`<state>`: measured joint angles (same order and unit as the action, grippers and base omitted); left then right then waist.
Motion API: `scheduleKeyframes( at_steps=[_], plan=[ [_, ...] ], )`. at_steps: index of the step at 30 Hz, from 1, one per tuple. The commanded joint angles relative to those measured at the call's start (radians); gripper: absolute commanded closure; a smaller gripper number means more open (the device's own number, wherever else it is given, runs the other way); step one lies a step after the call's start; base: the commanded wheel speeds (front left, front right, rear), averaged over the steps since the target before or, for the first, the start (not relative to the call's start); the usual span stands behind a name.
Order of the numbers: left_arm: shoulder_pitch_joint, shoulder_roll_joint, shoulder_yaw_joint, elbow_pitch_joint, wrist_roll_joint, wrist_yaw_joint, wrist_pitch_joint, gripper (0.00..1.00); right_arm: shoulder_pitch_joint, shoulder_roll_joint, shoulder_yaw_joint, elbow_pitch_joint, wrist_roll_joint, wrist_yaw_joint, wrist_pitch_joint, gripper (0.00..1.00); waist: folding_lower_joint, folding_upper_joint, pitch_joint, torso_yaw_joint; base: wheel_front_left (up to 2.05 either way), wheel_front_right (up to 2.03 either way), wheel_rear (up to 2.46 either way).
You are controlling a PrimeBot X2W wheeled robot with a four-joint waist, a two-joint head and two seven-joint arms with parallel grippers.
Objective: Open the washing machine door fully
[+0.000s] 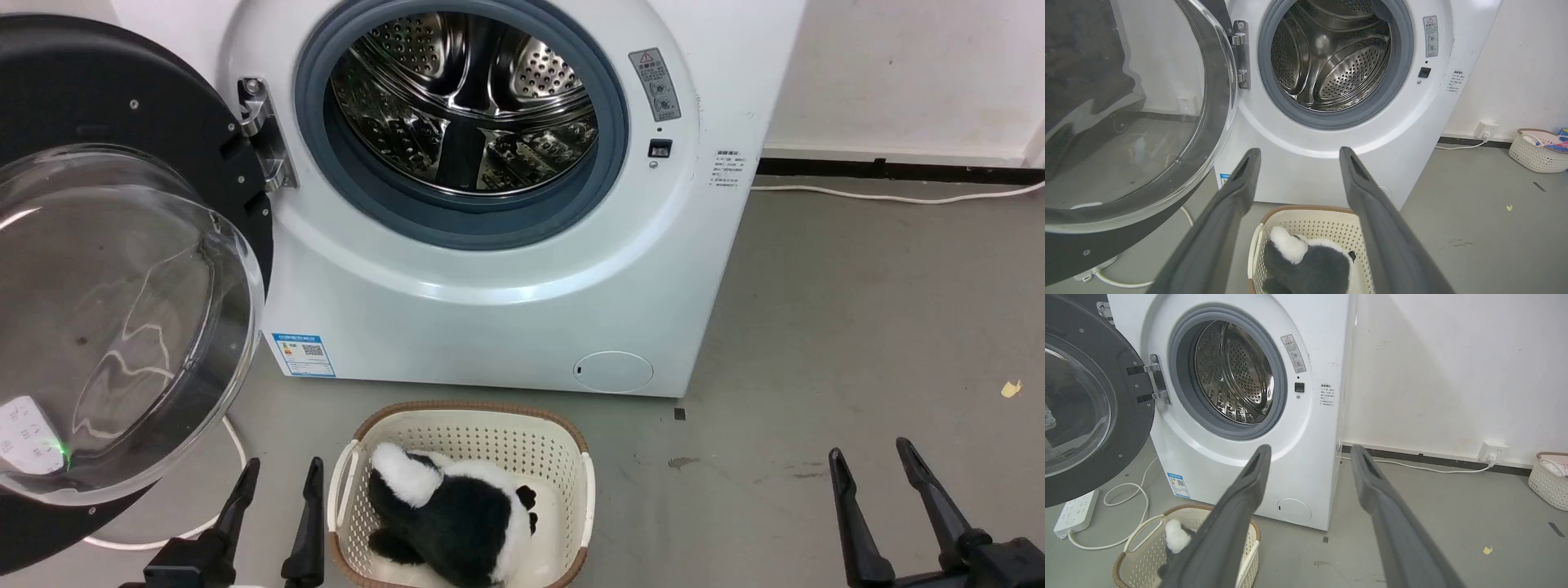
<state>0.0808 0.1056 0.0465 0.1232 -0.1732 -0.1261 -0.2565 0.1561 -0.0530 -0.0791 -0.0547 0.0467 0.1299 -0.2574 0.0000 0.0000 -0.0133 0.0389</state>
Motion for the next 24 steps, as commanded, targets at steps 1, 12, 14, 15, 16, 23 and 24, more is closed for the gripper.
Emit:
scheduleKeyframes(
  at_steps=[1, 12, 14, 15, 16, 23, 24],
  plan=[
    [0.006, -0.005, 0.001, -0.001, 0.004, -0.004, -0.005, 0.0, -0.001, 0.003, -0.001, 0.003, 0.006, 0.001, -0.004, 0.0, 0.0, 0.0, 0.0, 0.0, 0.0, 0.0, 0.0],
    [0.007, -0.006, -0.01, 0.008, 0.002, -0.004, -0.005, 0.0, -0.004, 0.003, 0.002, 0.008, 0.006, 0.001, -0.004, 0.0, 0.0, 0.0, -0.002, 0.0, 0.0, 0.0, 0.0],
    [0.007, -0.004, -0.011, 0.01, -0.003, -0.004, -0.005, 0.0, -0.004, 0.003, 0.003, 0.009, 0.006, 0.001, -0.004, 0.0, 0.0, 0.0, -0.003, 0.001, 0.0, 0.0, 0.0],
    [0.0, -0.001, -0.009, 0.008, 0.001, 0.0, 0.0, 1.0, -0.001, 0.0, 0.002, 0.007, 0.0, 0.0, 0.0, 1.0, 0.0, 0.0, -0.003, 0.001, 0.0, 0.0, 0.0],
    [0.0, 0.0, -0.008, 0.007, 0.003, 0.0, 0.001, 1.0, -0.001, 0.0, 0.002, 0.007, 0.0, 0.0, 0.0, 1.0, 0.0, 0.0, -0.002, 0.001, 0.0, 0.0, 0.0],
    [-0.004, -0.002, -0.008, 0.003, 0.01, 0.005, 0.011, 1.0, -0.007, 0.0, 0.005, 0.009, -0.002, 0.0, 0.011, 1.0, 0.0, 0.0, -0.002, 0.0, 0.0, 0.0, 0.0],
    [-0.004, -0.003, -0.009, 0.002, 0.011, 0.006, 0.013, 1.0, -0.008, 0.0, 0.005, 0.01, -0.002, 0.0, 0.013, 1.0, 0.0, 0.0, -0.002, -0.001, 0.0, 0.0, 0.0]
  ],
)
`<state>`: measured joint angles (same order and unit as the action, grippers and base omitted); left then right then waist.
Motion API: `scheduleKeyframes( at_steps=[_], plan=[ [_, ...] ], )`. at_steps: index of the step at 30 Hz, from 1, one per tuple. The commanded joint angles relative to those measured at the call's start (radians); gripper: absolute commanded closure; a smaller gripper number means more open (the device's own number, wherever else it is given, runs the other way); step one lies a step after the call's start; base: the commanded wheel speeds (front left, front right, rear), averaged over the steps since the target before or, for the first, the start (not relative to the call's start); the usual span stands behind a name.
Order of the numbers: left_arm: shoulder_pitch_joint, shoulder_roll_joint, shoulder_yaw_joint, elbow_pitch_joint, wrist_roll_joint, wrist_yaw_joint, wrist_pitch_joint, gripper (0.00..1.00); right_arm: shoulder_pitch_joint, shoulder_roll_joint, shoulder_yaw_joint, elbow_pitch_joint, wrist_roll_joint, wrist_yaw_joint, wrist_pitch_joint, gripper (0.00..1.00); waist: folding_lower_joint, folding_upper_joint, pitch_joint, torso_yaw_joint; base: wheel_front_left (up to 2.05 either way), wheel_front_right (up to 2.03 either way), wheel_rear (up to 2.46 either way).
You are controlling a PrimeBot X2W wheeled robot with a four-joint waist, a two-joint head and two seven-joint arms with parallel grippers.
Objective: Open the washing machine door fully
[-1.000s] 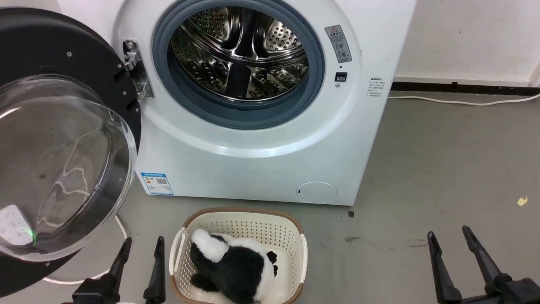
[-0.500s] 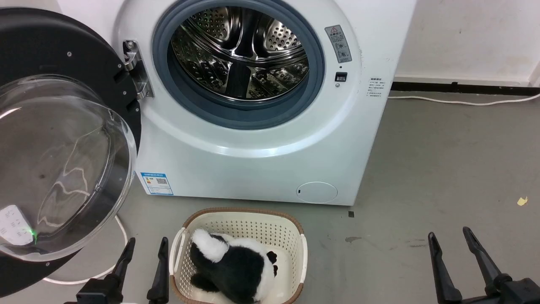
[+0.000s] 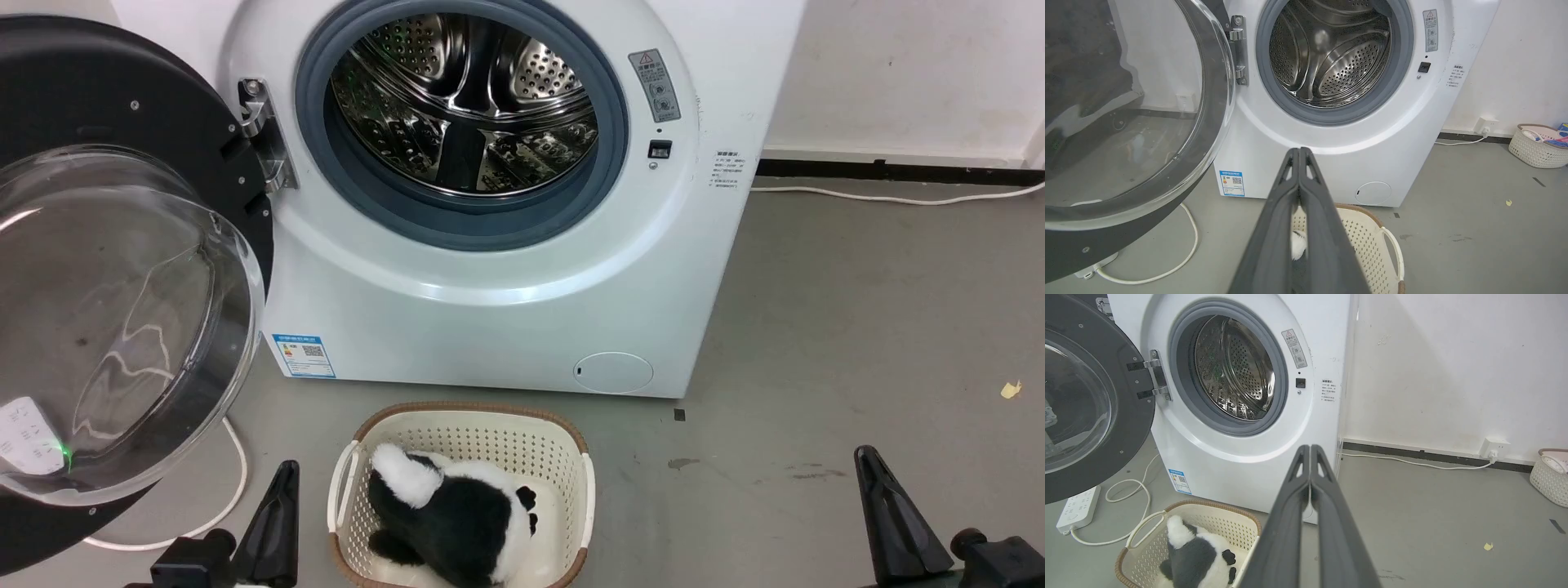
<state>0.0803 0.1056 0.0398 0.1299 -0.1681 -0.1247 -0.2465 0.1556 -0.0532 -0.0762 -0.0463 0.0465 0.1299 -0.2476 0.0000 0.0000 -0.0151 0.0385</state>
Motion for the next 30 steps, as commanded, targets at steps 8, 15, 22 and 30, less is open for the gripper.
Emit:
scheduleKeyframes(
  at_steps=[8, 15, 22, 30],
  plan=[
    [-0.009, -0.006, -0.004, -0.013, 0.017, 0.013, 0.02, 1.0, -0.017, 0.0, 0.007, 0.004, -0.005, 0.0, 0.02, 1.0, 0.0, 0.0, 0.001, -0.003, 0.0, 0.0, 0.0],
    [-0.013, -0.009, -0.007, -0.021, 0.026, 0.02, 0.034, 1.0, -0.026, 0.001, 0.012, 0.007, -0.008, 0.0, 0.034, 1.0, 0.0, 0.0, 0.002, -0.005, 0.0, 0.0, 0.0],
    [-0.018, -0.012, -0.009, -0.028, 0.036, 0.027, 0.048, 1.0, -0.035, 0.001, 0.016, 0.01, -0.01, 0.0, 0.048, 1.0, 0.0, 0.0, 0.003, -0.007, 0.0, 0.0, 0.0],
    [-0.023, -0.016, -0.011, -0.037, 0.047, 0.035, 0.065, 1.0, -0.045, 0.001, 0.021, 0.013, -0.013, 0.0, 0.065, 1.0, 0.0, 0.0, 0.004, -0.01, 0.0, 0.0, 0.0]
  ],
)
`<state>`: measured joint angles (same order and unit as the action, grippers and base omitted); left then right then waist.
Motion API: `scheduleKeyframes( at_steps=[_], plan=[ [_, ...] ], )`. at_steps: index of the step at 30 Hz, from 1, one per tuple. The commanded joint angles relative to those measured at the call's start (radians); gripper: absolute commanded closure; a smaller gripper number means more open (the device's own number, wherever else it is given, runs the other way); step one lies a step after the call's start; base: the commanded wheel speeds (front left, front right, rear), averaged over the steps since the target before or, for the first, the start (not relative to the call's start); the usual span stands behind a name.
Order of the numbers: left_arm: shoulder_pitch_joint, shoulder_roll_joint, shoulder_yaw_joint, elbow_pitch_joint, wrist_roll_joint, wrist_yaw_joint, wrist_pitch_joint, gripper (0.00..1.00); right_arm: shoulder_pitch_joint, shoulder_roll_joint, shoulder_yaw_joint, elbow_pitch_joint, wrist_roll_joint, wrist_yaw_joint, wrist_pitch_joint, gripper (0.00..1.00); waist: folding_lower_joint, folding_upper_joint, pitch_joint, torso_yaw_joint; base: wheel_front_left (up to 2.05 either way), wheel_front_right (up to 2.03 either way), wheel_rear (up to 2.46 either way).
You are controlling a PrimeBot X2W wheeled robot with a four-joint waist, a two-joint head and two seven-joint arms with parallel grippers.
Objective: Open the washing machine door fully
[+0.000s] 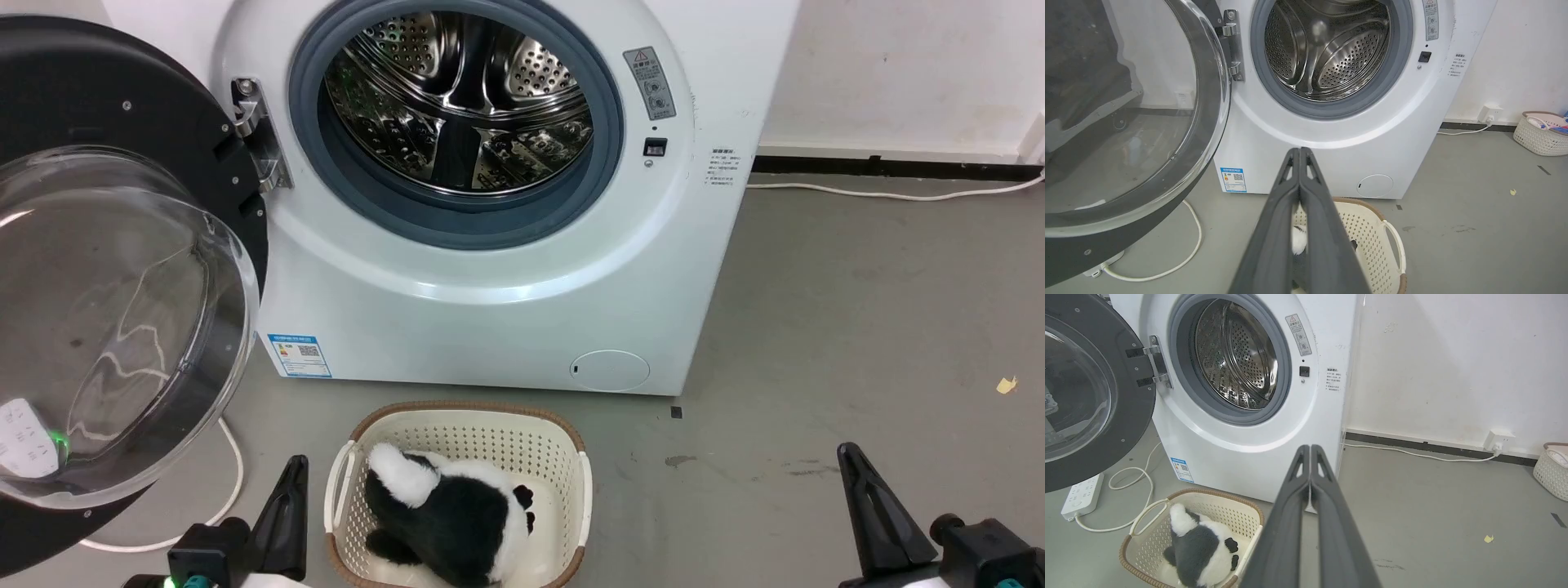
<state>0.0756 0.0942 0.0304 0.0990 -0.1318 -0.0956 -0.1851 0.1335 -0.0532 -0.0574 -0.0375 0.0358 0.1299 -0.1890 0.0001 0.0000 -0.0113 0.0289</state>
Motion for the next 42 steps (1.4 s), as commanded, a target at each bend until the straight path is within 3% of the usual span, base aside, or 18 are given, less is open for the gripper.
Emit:
scheduleKeyframes(
  at_steps=[1, 42],
  plan=[
    [-0.019, -0.005, -0.002, -0.007, 0.012, 0.007, 0.005, 1.0, -0.024, 0.001, 0.003, 0.004, -0.003, 0.0, 0.008, 1.0, 0.0, 0.0, 0.0, -0.001, 0.0, 0.0, 0.0],
    [-0.049, -0.025, -0.017, -0.055, 0.075, 0.053, 0.099, 1.0, -0.081, 0.002, 0.031, 0.022, -0.02, 0.001, 0.103, 1.0, -0.0001, 0.0, 0.006, -0.015, 0.0, 0.0, 0.0]
  ],
)
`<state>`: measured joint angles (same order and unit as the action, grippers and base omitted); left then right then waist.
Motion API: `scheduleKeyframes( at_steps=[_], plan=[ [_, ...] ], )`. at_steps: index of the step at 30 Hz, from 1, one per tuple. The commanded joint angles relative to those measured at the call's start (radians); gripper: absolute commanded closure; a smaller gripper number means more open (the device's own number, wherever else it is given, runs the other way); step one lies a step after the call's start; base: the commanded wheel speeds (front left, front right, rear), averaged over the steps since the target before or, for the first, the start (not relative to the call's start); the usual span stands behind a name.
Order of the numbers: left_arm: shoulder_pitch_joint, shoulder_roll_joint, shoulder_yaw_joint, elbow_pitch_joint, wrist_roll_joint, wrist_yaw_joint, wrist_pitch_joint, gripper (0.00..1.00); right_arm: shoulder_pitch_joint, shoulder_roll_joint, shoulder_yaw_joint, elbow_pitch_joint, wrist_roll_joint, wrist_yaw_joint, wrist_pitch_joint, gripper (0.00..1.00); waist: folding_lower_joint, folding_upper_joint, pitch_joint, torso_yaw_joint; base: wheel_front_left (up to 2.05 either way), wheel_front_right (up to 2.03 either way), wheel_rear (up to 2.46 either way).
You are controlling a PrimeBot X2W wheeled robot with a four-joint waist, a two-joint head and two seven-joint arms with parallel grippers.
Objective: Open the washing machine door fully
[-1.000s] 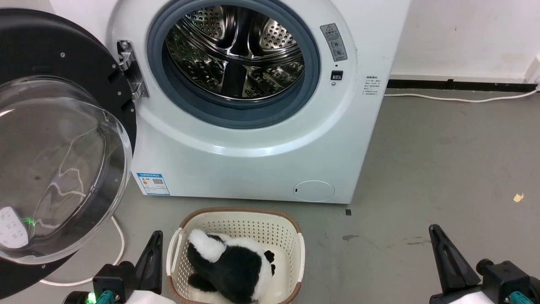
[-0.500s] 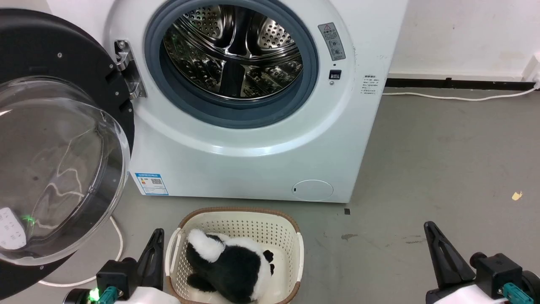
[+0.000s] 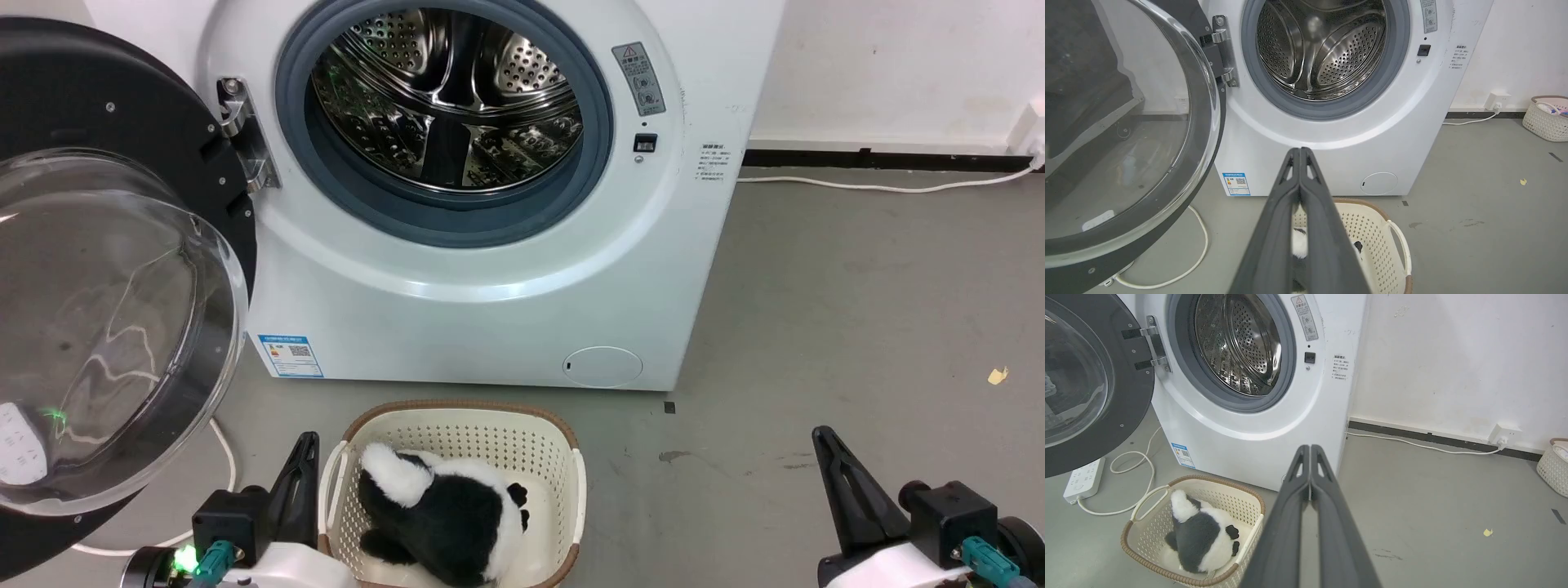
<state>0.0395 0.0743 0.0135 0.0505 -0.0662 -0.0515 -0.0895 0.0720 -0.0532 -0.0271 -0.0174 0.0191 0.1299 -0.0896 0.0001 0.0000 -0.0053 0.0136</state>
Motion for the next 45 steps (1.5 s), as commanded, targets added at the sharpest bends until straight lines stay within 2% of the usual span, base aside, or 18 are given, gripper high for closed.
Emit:
scheduleKeyframes(
  at_steps=[1, 45],
  plan=[
    [-0.013, -0.006, 0.0, -0.007, 0.01, 0.01, 0.006, 1.0, -0.021, 0.002, 0.002, 0.002, -0.004, 0.001, 0.005, 1.0, 0.0, 0.0, 0.0, 0.0, 0.0, 0.0, 0.0],
    [-0.04, -0.024, -0.014, -0.051, 0.066, 0.051, 0.089, 1.0, -0.072, 0.003, 0.027, 0.017, -0.019, 0.001, 0.09, 1.0, -0.0001, 0.0, 0.005, -0.014, 0.0, 0.0, 0.0]
  ],
)
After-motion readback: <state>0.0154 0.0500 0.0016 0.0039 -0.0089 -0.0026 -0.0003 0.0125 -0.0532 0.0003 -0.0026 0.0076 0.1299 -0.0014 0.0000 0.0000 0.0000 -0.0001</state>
